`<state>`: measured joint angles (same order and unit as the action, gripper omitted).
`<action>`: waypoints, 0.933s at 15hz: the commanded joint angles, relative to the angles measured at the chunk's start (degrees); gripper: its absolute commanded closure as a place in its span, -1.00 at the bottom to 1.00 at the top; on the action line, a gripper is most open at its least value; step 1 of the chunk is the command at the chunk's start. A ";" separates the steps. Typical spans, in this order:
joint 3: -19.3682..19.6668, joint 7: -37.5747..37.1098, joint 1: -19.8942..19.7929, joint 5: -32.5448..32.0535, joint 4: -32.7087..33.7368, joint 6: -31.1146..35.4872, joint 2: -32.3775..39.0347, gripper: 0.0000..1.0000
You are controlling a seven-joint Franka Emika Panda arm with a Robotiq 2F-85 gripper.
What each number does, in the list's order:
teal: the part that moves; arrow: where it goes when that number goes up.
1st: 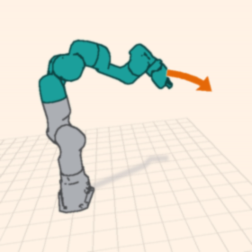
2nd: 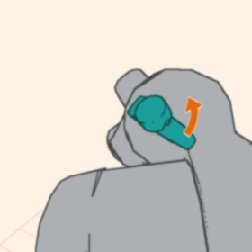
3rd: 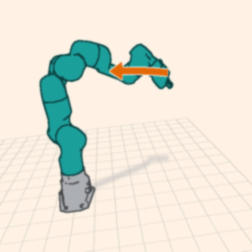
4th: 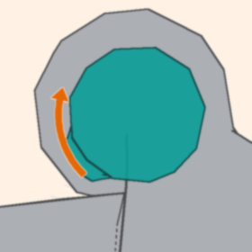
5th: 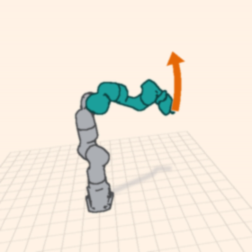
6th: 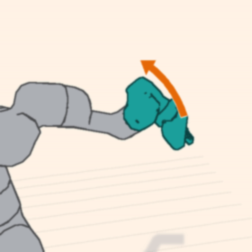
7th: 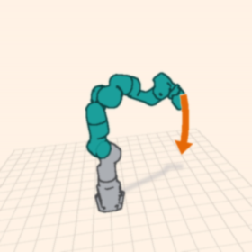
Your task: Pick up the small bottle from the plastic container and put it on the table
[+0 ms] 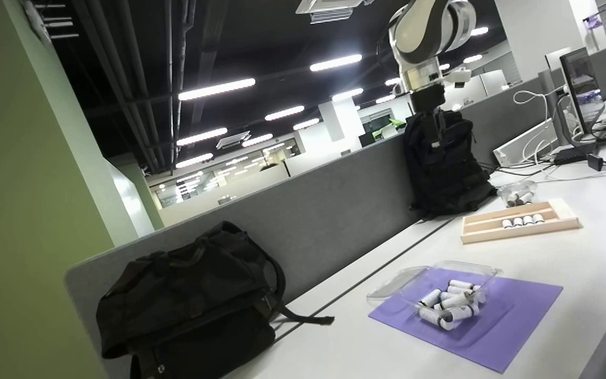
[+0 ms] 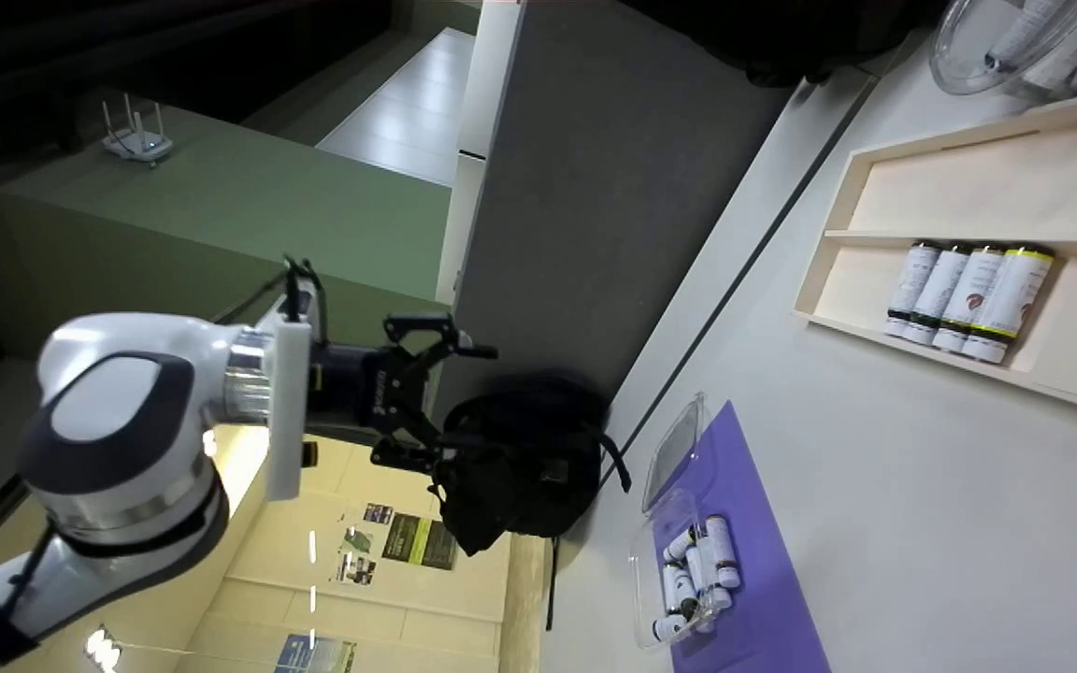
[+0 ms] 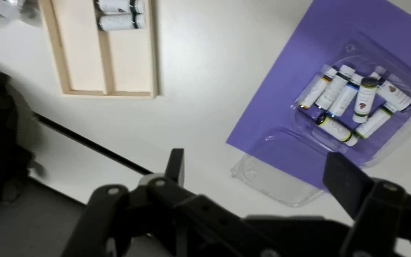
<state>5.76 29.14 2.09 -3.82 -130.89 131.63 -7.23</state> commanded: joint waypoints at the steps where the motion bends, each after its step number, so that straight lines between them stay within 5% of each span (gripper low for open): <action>1: -3.78 0.28 1.41 1.02 3.32 -0.87 8.47 -1.00; 7: -9.05 6.21 1.20 0.14 4.58 -0.68 18.13 -1.00; 11: -10.25 0.32 1.99 -1.66 7.52 -2.99 23.05 -1.00; 14: -11.18 2.56 0.94 -0.98 5.57 -1.14 22.55 -1.00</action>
<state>-4.34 31.96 4.07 -4.45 -125.41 130.65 15.30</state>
